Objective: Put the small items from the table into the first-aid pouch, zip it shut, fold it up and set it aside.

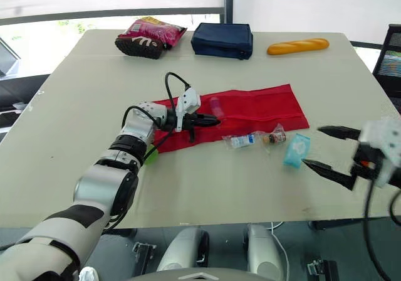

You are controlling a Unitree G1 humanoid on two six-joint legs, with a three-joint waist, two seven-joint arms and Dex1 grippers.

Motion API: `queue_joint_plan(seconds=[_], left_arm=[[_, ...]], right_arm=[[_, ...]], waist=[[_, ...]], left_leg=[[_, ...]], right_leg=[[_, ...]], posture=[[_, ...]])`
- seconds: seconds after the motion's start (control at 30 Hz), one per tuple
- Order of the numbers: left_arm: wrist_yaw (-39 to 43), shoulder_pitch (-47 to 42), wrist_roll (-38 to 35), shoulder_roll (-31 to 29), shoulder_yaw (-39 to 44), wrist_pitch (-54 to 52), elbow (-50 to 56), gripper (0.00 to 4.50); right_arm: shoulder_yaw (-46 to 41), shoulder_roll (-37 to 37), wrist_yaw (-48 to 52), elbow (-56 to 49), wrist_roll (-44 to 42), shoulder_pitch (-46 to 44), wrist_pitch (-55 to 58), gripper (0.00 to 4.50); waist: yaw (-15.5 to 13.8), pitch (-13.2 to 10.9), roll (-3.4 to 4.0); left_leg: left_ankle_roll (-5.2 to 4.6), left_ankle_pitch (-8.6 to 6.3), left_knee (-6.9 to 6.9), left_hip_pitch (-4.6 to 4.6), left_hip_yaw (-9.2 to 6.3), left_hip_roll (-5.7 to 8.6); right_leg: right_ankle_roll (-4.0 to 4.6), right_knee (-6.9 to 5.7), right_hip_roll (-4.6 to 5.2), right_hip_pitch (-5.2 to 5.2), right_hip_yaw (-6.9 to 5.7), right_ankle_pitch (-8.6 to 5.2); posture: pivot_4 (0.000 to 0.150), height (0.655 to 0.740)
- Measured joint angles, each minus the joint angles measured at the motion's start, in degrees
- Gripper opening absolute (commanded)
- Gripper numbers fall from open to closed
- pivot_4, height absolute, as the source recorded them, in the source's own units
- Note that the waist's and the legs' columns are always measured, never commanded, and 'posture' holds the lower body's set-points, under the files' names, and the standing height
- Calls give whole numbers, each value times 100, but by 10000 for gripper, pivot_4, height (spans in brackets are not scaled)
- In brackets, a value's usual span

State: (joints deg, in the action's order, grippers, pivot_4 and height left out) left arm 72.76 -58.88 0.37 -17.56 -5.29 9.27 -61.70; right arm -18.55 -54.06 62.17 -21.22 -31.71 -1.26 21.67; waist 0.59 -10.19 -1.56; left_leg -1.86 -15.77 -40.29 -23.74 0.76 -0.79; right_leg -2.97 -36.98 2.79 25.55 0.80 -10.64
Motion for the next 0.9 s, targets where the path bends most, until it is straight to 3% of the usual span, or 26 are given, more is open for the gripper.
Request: queue_joint_plan(seconds=[0.13, 0.33, 0.53, 0.73, 0.83, 0.9], left_arm=[[-1, 14, 18, -41, 2, 17, 0, 0], [1, 26, 58, -76, -26, 112, 18, 0], [4, 31, 61, -107, -30, 143, 17, 0], [-9, 36, 60, -119, -29, 157, 17, 0], [-29, 36, 60, -127, -29, 164, 17, 0], [-34, 36, 60, -127, -29, 171, 16, 0]], right_arm=[[1281, 76, 400, 709, 537, -1062, -196, 44287], [2742, 748, 823, 2300, 1714, -2532, -1067, 44287], [3464, 1411, 872, 3478, 2596, -3523, -1717, 44287], [3781, 1679, 923, 3983, 2956, -3821, -1675, 44287], [3782, 1731, 931, 4004, 3020, -3848, -1617, 36253], [3781, 1768, 904, 3995, 3079, -3872, -1523, 27790]], waist=[[-13, 0, 2], [24, -1, 1], [18, -1, 1], [16, -2, 2], [19, -2, 2], [19, -1, 3]], left_leg=[[0, 0, 0, -9, -2, 4], [-1, 1, -2, -1, 6, 3], [0, 1, -2, -5, 7, 6], [0, 1, -2, -5, 4, 6], [0, 1, -2, -4, 4, 6], [0, 1, -2, -3, 4, 6]], right_leg=[[18, 1, 1, 4, 2, 11], [14, -2, 0, 5, 10, 15], [16, -5, 2, 9, 10, 16], [17, -8, 2, 9, 8, 16], [17, -8, 2, 9, 9, 16], [17, -11, 2, 9, 8, 16]], posture=[[1500, 7134], [1500, 7134], [1500, 7134], [1500, 7134], [1500, 7134], [1500, 7134]])
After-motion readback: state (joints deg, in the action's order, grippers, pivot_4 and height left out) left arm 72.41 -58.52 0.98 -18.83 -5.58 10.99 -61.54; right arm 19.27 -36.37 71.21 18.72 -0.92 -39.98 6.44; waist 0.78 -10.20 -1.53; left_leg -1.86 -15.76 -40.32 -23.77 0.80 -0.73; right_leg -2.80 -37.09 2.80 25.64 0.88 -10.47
